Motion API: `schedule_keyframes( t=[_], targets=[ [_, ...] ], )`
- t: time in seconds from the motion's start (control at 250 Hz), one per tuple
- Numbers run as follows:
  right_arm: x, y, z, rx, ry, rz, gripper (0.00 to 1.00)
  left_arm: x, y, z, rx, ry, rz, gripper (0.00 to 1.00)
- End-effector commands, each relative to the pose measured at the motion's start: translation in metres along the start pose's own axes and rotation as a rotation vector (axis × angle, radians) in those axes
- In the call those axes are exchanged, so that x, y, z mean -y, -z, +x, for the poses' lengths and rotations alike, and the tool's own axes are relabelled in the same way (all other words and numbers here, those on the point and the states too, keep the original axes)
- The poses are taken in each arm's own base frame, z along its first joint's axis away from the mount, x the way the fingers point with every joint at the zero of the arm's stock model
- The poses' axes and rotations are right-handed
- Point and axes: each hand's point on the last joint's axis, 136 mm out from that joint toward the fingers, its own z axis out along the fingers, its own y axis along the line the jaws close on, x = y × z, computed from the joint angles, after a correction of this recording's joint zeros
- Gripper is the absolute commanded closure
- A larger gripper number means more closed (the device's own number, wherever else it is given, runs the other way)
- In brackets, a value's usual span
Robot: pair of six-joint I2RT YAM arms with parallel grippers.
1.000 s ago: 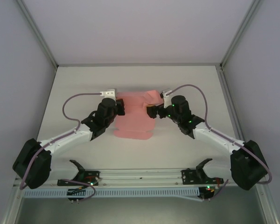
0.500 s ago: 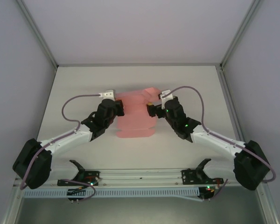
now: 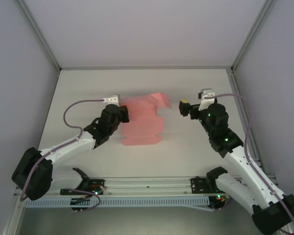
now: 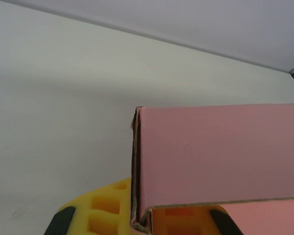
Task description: Assemble paper box
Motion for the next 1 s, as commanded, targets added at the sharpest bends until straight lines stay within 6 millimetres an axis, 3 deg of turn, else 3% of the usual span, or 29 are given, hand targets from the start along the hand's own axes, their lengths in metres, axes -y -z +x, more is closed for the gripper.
schedule_keyframes(
  t=[0.0,0.116,0.2,0.272,0.451,0.539,0.707,0.994],
  targets=[
    [0.004,-0.016,0.003,-0.097,-0.088,-0.065,0.01,0.005,0.004,-0.002,-0.003,-0.029,0.036,1.00],
    [-0.023,-0.037,0.012,-0.197,-0.059,-0.268,0.05,0.008,0.004,-0.001,-0.008,-0.031,0.054,1.00],
    [-0.053,-0.042,0.024,-0.271,-0.026,-0.462,0.07,0.008,0.003,0.000,-0.010,-0.033,0.055,1.00],
    [-0.066,-0.045,0.033,-0.309,-0.017,-0.561,0.10,0.009,0.003,0.000,-0.009,-0.037,0.060,1.00],
    [-0.093,-0.031,0.046,-0.344,-0.001,-0.769,0.22,0.011,0.004,-0.003,-0.005,-0.038,0.066,1.00],
    [-0.106,-0.018,0.054,-0.356,0.016,-0.867,0.23,0.012,0.004,-0.005,-0.001,-0.041,0.068,1.00],
    [-0.126,-0.009,0.067,-0.373,0.071,-0.950,0.27,0.012,0.002,-0.003,-0.006,-0.052,0.068,1.00],
    [-0.151,-0.022,0.075,-0.426,0.090,-0.974,0.33,0.013,-0.001,0.000,-0.018,-0.054,0.069,1.00]
  ],
)
